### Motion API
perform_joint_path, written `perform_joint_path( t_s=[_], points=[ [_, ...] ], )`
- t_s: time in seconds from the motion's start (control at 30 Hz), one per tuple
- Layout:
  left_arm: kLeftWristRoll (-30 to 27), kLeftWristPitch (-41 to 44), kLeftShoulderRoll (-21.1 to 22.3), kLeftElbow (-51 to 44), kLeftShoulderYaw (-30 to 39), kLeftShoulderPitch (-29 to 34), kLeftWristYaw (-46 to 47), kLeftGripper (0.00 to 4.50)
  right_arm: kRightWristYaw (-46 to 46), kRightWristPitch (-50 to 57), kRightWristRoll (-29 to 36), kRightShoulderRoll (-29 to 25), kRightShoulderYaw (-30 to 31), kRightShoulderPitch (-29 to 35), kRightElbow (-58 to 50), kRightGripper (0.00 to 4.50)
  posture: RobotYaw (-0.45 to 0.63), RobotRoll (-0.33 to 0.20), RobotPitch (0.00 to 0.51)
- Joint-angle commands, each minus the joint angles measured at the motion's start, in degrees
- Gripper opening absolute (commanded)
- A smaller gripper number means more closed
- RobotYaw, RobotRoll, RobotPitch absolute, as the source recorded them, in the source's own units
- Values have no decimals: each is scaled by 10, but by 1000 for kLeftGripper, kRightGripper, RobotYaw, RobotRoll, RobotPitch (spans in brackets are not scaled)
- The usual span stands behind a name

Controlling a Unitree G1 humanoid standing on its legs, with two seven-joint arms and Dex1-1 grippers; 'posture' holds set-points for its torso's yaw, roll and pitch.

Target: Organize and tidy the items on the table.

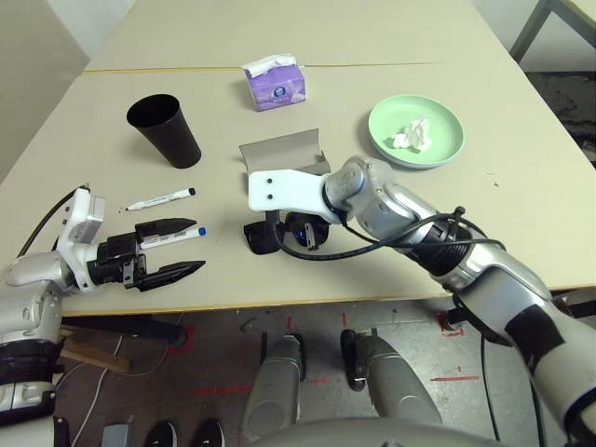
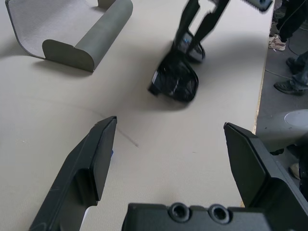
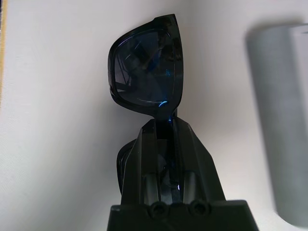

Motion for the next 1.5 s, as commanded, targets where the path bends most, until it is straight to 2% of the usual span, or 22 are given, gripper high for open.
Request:
perform_joint_path(
  t_s=[0.03, 0.23, 0.33, 0.63, 0.87, 1.07, 1.5],
  points=[
    [6, 0, -5, 4, -4, 2, 1, 4500, 8, -3, 8, 4, -17, -24, 7, 191, 32, 0, 211],
    [5, 1, -7, 4, -3, 2, 4, 4500, 4, -28, 6, 12, -31, -53, 41, 191, 31, 0, 209],
    [5, 1, -7, 4, -3, 0, 5, 4500, -11, -75, -1, 21, -37, -71, 87, 191, 31, 0, 210],
    [0, 9, -4, -11, 4, 11, 12, 4500, -93, -321, -41, 62, -48, -162, 383, 191, 49, 0, 216],
    [-5, 14, -2, -26, 11, 28, 17, 4500, -150, -427, -70, 95, -72, -231, 565, 191, 66, 0, 224],
    [-8, 17, -1, -37, 18, 40, 24, 4500, -170, -453, -85, 116, -94, -243, 616, 191, 87, 0, 225],
    [-14, 28, 0, -59, 29, 57, 30, 4500, -185, -474, -101, 145, -119, -228, 634, 191, 106, 0, 234]
  ],
)
